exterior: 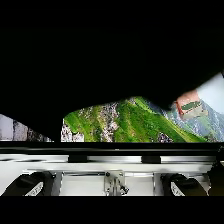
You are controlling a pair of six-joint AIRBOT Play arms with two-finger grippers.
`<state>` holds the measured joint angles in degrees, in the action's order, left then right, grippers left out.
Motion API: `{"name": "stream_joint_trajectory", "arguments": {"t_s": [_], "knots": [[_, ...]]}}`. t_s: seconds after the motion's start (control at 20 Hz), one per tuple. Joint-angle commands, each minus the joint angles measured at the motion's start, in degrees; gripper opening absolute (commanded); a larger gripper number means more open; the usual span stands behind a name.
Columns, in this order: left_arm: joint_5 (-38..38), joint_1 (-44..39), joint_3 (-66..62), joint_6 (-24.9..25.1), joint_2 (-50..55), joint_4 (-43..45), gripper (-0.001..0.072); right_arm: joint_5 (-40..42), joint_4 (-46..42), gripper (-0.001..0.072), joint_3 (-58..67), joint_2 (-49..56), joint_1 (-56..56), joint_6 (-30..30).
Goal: Fold the shirts.
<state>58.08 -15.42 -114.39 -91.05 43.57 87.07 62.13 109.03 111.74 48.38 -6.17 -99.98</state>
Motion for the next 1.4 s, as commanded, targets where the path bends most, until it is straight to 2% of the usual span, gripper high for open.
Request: {"name": "stream_joint_trajectory", "arguments": {"t_s": [0.0, 0.15, 0.35, 0.55, 0.75, 0.9, 1.0, 1.1, 1.25, 1.3, 1.35], "knots": [[0.33, 0.04, 3.21, 0.15, -1.29, 6.16, 0.0039, 19.37, -0.85, 0.0062, 0.26, -1.36, -0.02, 3.41], [5.84, 0.15, 9.03, 0.17, 0.96, 8.81, 0.0038, 30.25, -4.9, 0.0062, 0.26, 3.87, -0.02, 3.8], [12.94, 0.15, 18.97, -0.9, 5.2, 8.81, 0.0038, 29.27, -5.46, 0.0062, 0.26, 15.61, -0.02, 1.55], [12.13, 0.17, 26.91, -1.11, 11.43, 11.06, 0.0038, 21.84, -5.4, 0.0062, 0.26, 31.71, -0.02, 0.07], [5.55, 3.58, 30.97, -2.51, 22.84, 11.96, 0.0038, 7.17, -5.01, 0.0062, 0.26, 47.82, -0.02, 0.94], [-3.1, 6.25, 30.97, -8.5, 31.98, 11.3, 0.0038, -4.59, -3.52, 0.0063, 0.26, 55.91, -0.02, 9.97], [-5.7, 6.6, 30.97, -8.72, 37.48, 7.61, 0.0038, -8.0, -0.98, 0.0062, 0.26, 59.39, -0.02, 14.67], [-4.81, 6.36, 30.99, -8.76, 42.32, 3.32, 0.0039, -6.95, 2.36, 0.0063, 0.26, 62.23, -0.07, 16.46], [0.79, 6.38, 30.97, -12.13, 46.36, -1.42, 0.005, -1.99, 3.02, 0.0088, 0.28, 63.69, -0.07, 18.84], [3.08, 6.54, 30.97, -12.11, 46.56, -1.38, 0.0165, -0.52, 3.02, 0.0098, 0.31, 63.19, 0.2, 18.82], [6.03, 7.17, 30.62, -12.17, 46.45, -1.4, 0.0458, 1.4, 3.02, 0.0413, 0.35, 62.23, 0.85, 18.64]]}}
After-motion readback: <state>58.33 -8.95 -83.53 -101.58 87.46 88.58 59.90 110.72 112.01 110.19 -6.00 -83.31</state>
